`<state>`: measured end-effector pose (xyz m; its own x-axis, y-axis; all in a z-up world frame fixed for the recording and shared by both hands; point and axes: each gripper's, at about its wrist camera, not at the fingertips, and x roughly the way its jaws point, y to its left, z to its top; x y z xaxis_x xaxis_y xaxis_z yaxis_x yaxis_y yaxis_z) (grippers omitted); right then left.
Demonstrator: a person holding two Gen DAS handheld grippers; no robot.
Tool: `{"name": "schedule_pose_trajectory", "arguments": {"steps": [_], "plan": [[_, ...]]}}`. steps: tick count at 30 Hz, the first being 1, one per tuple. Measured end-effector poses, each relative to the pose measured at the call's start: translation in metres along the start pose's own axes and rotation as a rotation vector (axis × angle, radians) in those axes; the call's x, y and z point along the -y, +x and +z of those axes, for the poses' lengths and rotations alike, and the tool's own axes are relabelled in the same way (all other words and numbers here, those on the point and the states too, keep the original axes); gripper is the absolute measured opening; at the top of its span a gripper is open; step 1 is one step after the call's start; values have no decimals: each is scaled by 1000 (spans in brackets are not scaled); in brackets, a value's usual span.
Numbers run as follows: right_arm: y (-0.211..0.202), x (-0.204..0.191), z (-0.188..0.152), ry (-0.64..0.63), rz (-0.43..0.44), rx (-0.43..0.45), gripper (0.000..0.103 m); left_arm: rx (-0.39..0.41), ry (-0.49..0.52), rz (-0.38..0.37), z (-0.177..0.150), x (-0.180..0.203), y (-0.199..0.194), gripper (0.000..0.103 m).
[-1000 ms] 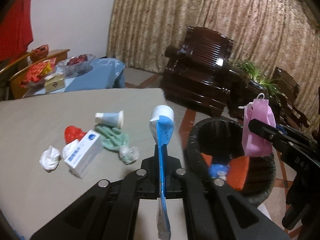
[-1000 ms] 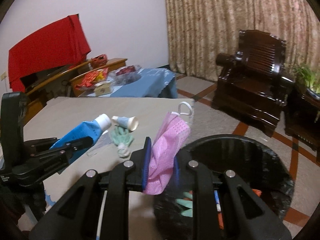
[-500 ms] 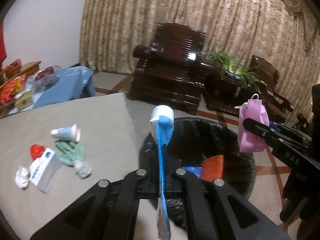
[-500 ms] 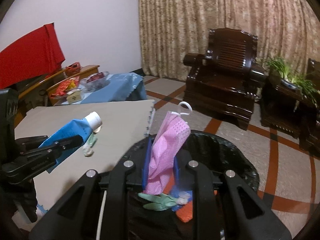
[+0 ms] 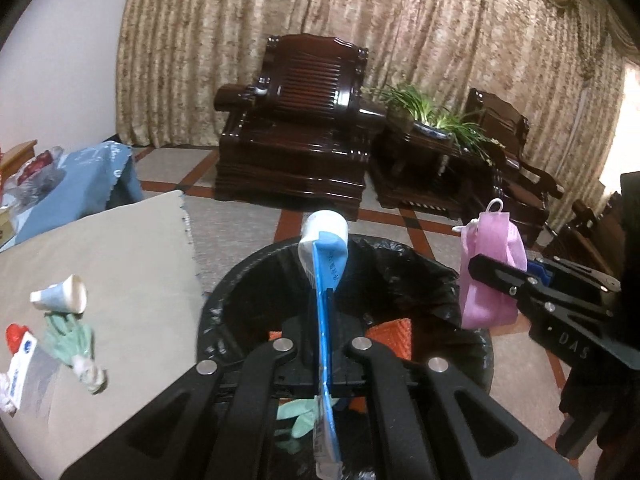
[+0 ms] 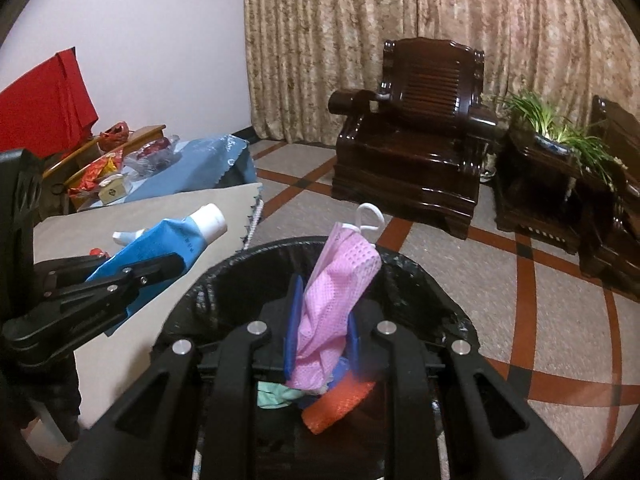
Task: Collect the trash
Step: 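Open both grippers over the bin to drop the mask and tube, then move both tools back over the table toward the remaining items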
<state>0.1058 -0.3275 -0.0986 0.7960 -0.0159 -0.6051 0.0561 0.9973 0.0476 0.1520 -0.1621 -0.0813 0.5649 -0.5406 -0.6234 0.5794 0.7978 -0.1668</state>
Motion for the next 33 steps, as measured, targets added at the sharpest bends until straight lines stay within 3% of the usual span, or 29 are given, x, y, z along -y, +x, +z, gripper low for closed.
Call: {"name": "schedule_pose_trajectory", "arguments": {"steps": [2, 5, 6, 7, 8, 10, 14, 16, 21, 33], "plan": [[4, 4, -3, 6, -7, -8, 22, -8, 5, -13, 2, 4, 8, 2], [10, 9, -5, 10, -36, -23, 39, -29, -6, -47, 4, 6, 17, 9], [13, 11, -7, 12, -47, -35, 55, -35, -15, -54, 5, 5, 18, 33], [13, 13, -8, 16, -54, -39, 63, -34, -25, -59, 5, 3, 18, 58], [13, 15, -11, 23, -57, -40, 63, -21, -38, -62, 4, 1, 15, 62], [13, 18, -13, 38, -65, -44, 82, -13, -39, -65, 3, -3, 11, 62], [5, 20, -17, 58, -90, -21, 93, 6, -37, -30, 3, -12, -1, 69], [-2, 18, -17, 71, -91, 0, 96, 29, -29, 2, 1, -19, -15, 79], [-18, 0, -8, 59, -48, 53, 98, 67, -51, 81, -6, -44, -50, 92], [-12, -75, 10, -22, 88, 69, 98, 108, -160, 279, -35, -109, -114, 97]]}}
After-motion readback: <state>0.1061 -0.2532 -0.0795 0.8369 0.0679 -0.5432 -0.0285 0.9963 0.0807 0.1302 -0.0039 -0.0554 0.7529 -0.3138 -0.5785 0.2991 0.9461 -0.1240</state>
